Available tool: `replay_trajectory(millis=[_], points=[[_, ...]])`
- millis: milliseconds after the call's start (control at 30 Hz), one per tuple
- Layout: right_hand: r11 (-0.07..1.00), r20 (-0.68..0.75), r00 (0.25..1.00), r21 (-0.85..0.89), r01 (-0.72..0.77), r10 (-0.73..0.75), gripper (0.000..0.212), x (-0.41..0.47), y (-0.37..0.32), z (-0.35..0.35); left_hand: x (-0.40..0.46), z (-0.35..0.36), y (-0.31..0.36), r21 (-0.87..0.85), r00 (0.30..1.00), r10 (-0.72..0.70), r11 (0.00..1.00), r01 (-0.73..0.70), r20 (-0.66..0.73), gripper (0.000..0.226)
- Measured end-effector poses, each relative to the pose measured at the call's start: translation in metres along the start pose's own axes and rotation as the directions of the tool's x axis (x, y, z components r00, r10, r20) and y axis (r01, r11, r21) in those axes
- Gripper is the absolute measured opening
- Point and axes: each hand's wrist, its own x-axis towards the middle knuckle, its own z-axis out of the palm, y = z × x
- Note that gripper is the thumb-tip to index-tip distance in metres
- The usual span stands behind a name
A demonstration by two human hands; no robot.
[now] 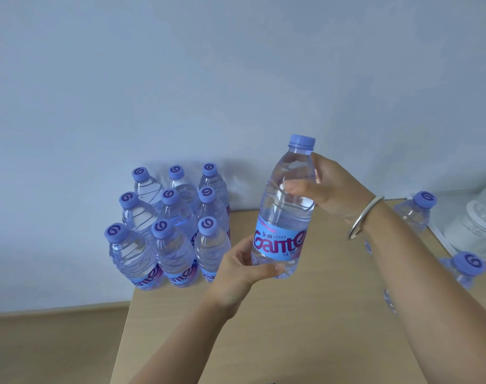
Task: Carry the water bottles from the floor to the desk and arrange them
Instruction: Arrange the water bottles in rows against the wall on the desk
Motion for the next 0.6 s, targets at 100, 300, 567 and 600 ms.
replay_trajectory(millis=[100,300,567,600], points=[[0.999,0.010,0.999,-0.038,-0.031,0.031,0.039,0.007,0.017,0.005,0.005,-0.001,-0.010,0.037,0.998,-0.012,0.999,0.014,-0.057,0.053],[0.994,0.051,0.994,-0.036,-0.099,0.100,0.031,0.014,0.036,0.020,0.005,-0.018,-0.027,0.077,0.989,-0.061,0.994,0.071,-0.132,0.051],[0.992,0.210,0.970,-0.050,-0.118,0.126,0.046,0.011,0.032,0.069,-0.031,-0.050,-0.042,0.199,0.973,-0.079,0.972,0.123,-0.216,0.052],[0.991,0.241,0.961,-0.048,-0.126,0.134,0.045,0.009,0.032,0.077,-0.039,-0.055,-0.044,0.222,0.971,-0.074,0.967,0.126,-0.228,0.052]])
